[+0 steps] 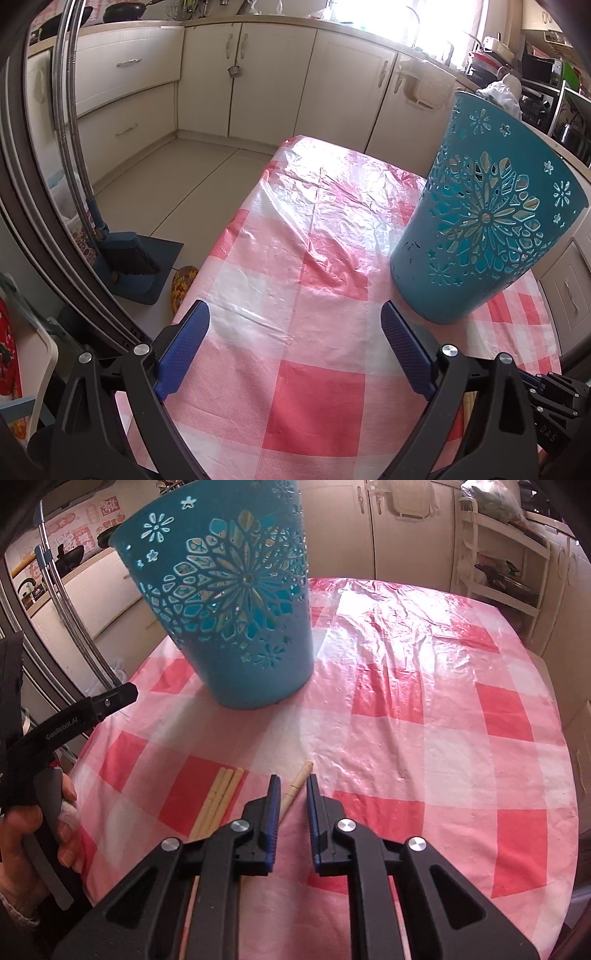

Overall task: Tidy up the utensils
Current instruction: 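Bring the open right gripper back above the remaining chopsticks, then lower the left gripper onto a chopstick and close on it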

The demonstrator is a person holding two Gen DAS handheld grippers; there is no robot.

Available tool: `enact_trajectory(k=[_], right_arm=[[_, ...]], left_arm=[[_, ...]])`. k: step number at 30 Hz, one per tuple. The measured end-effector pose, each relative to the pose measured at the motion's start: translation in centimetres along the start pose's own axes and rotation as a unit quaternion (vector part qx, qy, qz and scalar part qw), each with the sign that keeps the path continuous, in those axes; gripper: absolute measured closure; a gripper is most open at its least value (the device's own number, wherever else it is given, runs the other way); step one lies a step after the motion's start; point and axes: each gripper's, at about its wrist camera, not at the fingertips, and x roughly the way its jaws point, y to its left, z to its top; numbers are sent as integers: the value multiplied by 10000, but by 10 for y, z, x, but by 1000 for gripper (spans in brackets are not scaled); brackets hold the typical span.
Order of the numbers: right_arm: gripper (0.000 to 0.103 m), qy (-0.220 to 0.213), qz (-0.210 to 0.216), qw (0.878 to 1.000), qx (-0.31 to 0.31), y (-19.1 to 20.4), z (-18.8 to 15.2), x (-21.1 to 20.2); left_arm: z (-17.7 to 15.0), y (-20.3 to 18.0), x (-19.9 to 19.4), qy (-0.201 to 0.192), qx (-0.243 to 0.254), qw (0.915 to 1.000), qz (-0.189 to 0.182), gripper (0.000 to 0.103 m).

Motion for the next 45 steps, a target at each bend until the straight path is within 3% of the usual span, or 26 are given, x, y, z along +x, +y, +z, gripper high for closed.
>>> enact_trajectory(k=[5, 7, 9, 18, 22, 25, 29, 31, 35, 37, 40, 45], right_arm=[[81, 69, 214, 9989, 412, -9, -4, -8], [65, 69, 310, 9979, 563, -8, -5, -11], [61, 113, 295, 9981, 528, 1, -7, -14], [61, 209, 84, 9997, -39, 18, -25, -21], [72, 281, -70, 9977, -618, 19, -31, -25], [75, 289, -467, 9935, -994, 13, -33, -26], [73, 370, -311, 9980, -399, -11, -30, -31], [66, 381, -143, 9991, -149, -15, -31, -33], [66, 326, -261, 9971, -630, 0, -40, -37], [76, 361, -355, 9951, -848, 4, -40, -35], [80, 388, -400, 9961, -683, -10, -34, -36], [79, 211, -134, 9994, -229, -21, -35, -35]], left_arm=[[0, 1, 0, 2, 0, 10000, 6, 13], [0, 1, 0, 8, -5, 10000, 5, 13], [0, 1, 0, 14, -28, 10000, 7, 13], [-1, 1, 0, 16, -59, 10000, 4, 12], [-1, 1, 0, 18, -64, 10000, 5, 12], [-1, 1, 0, 20, -59, 10000, 6, 12], [-2, 1, 0, 28, -40, 10000, 27, 12], [-2, 0, 0, 34, -28, 10000, 42, 12], [-2, -2, 0, 52, 14, 10000, 61, 12], [-2, -4, -1, 44, 51, 10000, 47, 12], [-10, -13, -6, 285, 245, 9992, -159, 12], [-38, -53, -29, 480, 1073, 9912, -611, 12]])
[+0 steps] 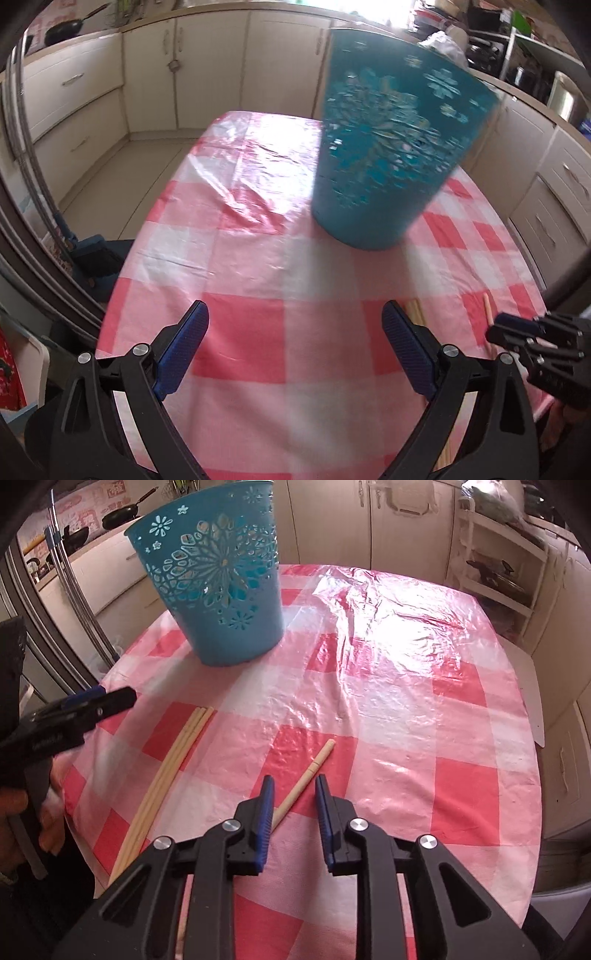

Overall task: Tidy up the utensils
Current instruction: 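Lower the left gripper onto a chopstick and close on it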

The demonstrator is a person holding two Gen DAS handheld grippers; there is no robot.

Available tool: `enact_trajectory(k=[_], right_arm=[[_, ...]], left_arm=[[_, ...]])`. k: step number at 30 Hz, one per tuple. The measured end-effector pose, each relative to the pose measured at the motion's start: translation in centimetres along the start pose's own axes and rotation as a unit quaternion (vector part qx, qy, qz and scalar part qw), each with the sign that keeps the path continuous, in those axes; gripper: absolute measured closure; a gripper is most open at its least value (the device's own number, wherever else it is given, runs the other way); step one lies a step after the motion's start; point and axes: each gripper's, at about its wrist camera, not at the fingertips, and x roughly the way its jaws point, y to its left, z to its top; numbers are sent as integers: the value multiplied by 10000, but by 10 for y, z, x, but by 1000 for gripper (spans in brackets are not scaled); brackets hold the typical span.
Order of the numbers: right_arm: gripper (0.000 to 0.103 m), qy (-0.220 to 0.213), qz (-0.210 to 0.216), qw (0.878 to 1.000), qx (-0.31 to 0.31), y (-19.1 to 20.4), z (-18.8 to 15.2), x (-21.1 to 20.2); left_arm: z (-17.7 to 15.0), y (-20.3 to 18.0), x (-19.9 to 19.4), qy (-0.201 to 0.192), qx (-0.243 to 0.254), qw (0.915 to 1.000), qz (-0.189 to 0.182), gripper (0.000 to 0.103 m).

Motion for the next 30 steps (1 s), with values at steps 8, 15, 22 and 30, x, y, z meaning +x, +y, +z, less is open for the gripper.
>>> enact_trajectory(k=[8, 15, 22, 30], right_arm=[[69, -298, 290, 9990, 131, -2, -9, -3], [69, -406, 468, 9977, 264, -8, -12, -5], [68, -417, 510, 9971, 370, -13, -11, -6], [76, -204, 468, 9987, 13, 2, 2, 4]], left_arm=[[-6, -48, 5, 303, 618, 9976, 72, 13], [-13, -56, 14, 522, 800, 9949, 331, 16], [-10, -59, 19, 685, 827, 9936, 337, 32], [0, -70, 21, 884, 844, 9924, -172, 94]])
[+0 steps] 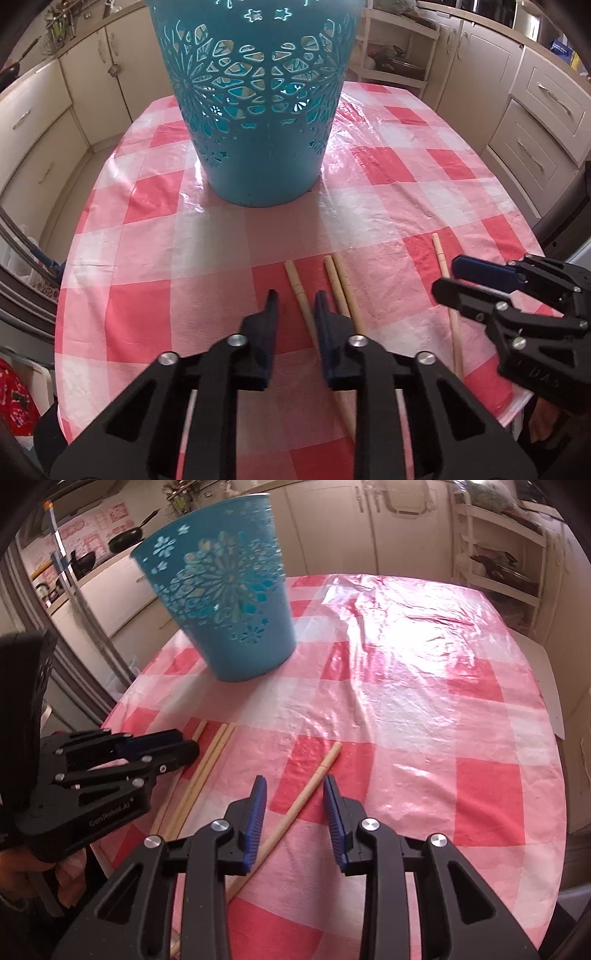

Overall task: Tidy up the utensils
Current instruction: 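Lower the left gripper onto a chopstick and close on it, then lift the chopstick with the left gripper over the basket and release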

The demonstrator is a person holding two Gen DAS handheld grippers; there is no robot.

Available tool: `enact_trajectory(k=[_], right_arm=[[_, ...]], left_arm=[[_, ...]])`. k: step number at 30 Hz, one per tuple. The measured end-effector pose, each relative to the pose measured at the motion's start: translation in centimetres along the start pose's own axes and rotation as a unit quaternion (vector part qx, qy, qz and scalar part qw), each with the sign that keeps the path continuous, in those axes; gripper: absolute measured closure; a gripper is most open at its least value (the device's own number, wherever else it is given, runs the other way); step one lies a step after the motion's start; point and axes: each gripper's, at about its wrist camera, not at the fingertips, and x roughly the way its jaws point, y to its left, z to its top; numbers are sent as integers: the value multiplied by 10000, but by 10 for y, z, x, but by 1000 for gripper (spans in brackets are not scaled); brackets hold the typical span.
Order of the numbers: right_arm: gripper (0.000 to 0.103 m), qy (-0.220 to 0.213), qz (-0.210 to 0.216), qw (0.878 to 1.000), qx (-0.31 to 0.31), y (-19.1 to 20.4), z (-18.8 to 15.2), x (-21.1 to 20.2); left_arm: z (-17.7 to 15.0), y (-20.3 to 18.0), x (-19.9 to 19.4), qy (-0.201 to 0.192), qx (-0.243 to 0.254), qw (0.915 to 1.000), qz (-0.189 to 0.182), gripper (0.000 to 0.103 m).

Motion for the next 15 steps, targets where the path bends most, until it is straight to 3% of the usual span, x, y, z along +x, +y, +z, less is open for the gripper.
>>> enact_trajectory(k=[3, 7, 11, 15], right_arm=[[79, 135, -22, 9996, -263, 7, 4, 4], [79, 212, -40, 9995, -239, 2, 10, 8], [79, 55, 43, 9998, -166, 1, 5, 7], [79, -102, 155, 9998, -15, -3, 1, 5]], left_arm=[[2, 10, -1, 113, -152, 9997, -156, 98], [5, 29, -23, -140, -378, 9990, -188, 98], [18, 48, -75, -772, -566, 9942, -484, 98], [46, 58, -134, -1615, -589, 9823, -742, 98]])
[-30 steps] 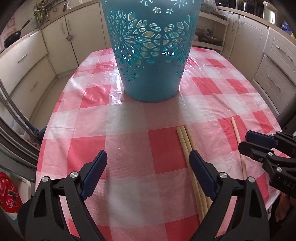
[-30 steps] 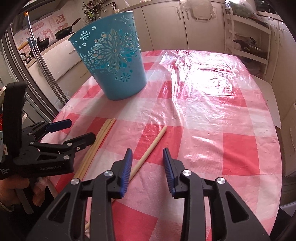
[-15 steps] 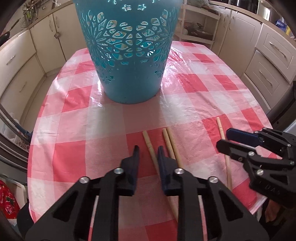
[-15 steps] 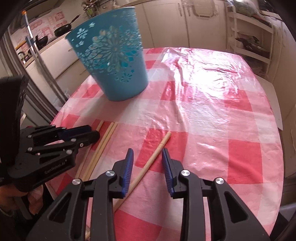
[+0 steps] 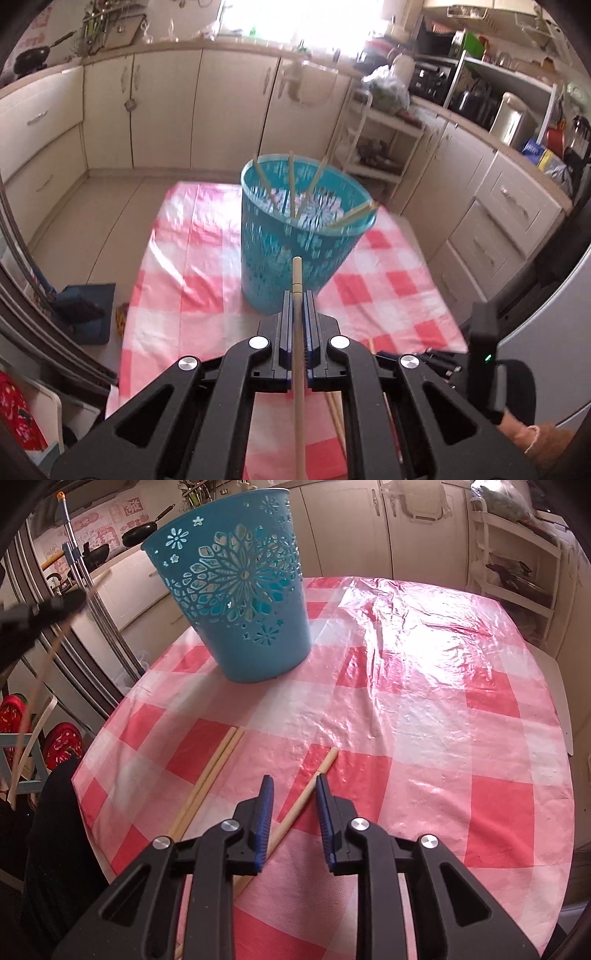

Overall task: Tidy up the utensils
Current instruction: 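Lift the chopstick with the left gripper over the basket and release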

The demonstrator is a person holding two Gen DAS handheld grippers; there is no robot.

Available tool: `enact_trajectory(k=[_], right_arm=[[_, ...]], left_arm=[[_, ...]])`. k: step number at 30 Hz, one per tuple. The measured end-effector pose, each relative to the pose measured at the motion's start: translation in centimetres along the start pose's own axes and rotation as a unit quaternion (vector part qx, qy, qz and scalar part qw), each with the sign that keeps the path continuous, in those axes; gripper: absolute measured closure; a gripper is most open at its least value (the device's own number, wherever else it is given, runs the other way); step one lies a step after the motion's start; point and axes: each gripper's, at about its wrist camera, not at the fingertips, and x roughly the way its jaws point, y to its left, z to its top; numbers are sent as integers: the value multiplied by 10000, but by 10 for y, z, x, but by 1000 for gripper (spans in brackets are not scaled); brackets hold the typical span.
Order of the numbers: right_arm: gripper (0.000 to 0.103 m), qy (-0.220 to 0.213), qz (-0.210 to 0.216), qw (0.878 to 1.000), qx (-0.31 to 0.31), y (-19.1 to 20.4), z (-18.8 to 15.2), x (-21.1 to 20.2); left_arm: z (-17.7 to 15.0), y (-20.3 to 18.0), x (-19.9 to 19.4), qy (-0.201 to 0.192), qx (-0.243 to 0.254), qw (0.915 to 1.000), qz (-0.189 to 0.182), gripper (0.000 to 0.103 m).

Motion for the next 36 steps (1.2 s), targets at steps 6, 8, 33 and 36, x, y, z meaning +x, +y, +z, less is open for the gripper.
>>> enact_trajectory(k=[6, 8, 33, 36], right_arm=[[76, -123, 1, 9999, 6, 2, -3, -1], [76, -150, 17, 9999, 11, 2, -3, -1], [67, -279, 258, 9993, -74, 1, -2, 2], [66, -278, 235, 9992, -138, 3, -3, 2]], left_arm=[[76, -16, -33, -1250, 146, 9920, -90, 98], [99, -20, -34, -1651, 83, 9862, -92, 98], [138, -24, 65, -2502, -187, 9642, 862, 98], [130, -18, 72, -2415, -220, 9658, 916, 98]])
